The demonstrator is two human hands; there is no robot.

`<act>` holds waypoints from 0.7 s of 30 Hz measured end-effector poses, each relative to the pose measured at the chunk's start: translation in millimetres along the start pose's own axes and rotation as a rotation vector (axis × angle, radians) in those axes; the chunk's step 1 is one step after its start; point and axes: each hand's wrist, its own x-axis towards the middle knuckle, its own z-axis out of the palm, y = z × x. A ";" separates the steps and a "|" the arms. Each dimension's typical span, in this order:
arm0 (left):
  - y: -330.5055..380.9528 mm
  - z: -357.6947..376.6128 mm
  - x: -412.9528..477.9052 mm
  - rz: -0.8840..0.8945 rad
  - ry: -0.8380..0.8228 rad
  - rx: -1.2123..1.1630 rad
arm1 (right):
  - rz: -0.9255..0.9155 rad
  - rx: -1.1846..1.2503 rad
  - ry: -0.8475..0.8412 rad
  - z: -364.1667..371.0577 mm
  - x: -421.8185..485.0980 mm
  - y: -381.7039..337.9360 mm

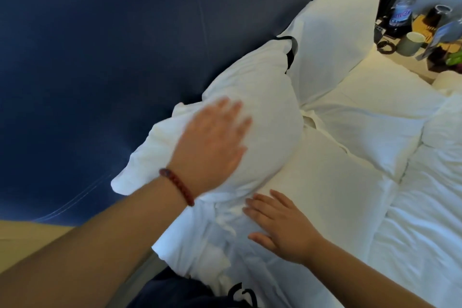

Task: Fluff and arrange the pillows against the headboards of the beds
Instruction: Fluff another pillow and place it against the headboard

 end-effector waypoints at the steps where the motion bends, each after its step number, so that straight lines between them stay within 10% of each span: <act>1: 9.6 7.4 -13.1 0.107 -0.046 0.025 | -0.007 -0.007 -0.008 5.8 -0.6 -6.5; 21: -34.7 49.5 -41.8 0.321 -0.033 0.369 | 0.036 0.060 -0.347 57.9 43.1 -38.3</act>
